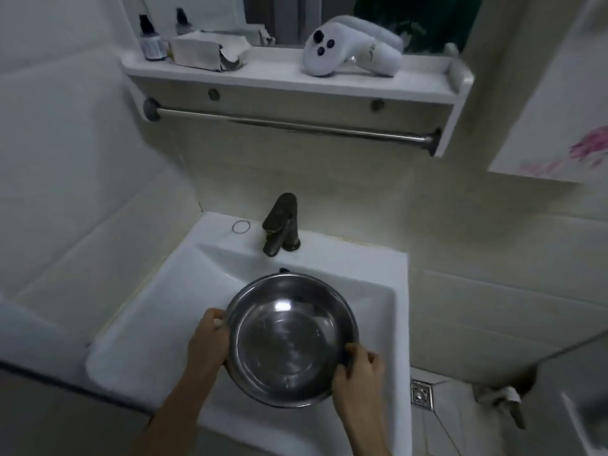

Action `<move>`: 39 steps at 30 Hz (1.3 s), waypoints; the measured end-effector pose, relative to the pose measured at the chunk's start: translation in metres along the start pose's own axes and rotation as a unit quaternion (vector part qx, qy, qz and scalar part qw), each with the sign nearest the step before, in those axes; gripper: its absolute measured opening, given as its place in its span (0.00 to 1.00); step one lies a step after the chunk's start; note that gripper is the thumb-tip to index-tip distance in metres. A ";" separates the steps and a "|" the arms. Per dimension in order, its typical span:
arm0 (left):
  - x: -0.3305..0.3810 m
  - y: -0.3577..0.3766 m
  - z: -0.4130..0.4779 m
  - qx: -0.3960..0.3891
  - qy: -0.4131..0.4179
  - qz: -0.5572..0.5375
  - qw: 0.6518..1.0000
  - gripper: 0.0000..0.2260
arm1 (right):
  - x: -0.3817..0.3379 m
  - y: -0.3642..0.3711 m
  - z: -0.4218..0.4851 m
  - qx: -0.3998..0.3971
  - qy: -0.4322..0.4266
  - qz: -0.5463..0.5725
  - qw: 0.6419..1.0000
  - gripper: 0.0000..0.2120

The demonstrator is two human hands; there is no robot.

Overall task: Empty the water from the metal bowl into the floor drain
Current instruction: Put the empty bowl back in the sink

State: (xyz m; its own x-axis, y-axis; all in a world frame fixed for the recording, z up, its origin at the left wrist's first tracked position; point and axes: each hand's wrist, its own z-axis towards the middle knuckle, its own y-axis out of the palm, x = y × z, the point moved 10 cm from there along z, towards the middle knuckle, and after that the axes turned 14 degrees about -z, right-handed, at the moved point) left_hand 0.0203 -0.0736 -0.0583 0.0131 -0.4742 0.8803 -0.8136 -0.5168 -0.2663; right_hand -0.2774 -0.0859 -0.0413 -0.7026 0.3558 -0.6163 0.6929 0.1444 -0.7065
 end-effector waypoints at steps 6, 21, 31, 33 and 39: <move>-0.036 -0.009 0.087 -0.063 -0.043 0.033 0.997 0.06 | -0.017 0.078 0.012 -0.014 0.082 -0.034 0.996 0.15; -0.118 0.000 0.165 -0.107 -0.135 0.037 0.984 0.07 | -0.016 0.132 0.035 -0.019 0.158 -0.045 0.986 0.13; -0.095 0.003 0.152 -0.153 -0.153 0.013 0.976 0.09 | -0.021 0.142 0.035 -0.008 0.170 -0.041 0.985 0.14; -0.098 0.004 0.153 -0.160 -0.160 0.017 0.974 0.10 | -0.023 0.144 0.036 -0.006 0.170 -0.040 0.985 0.14; -0.099 0.001 0.157 -0.165 -0.169 0.004 0.972 0.10 | -0.028 0.150 0.033 -0.017 0.156 -0.048 0.986 0.14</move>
State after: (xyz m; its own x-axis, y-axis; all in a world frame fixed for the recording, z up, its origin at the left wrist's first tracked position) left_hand 0.1095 -0.1388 -0.2067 0.1499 -0.7130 0.6850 -0.9559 -0.2816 -0.0840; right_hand -0.1597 -0.1050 -0.1418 -0.6845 0.6052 -0.4064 0.6345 0.2202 -0.7409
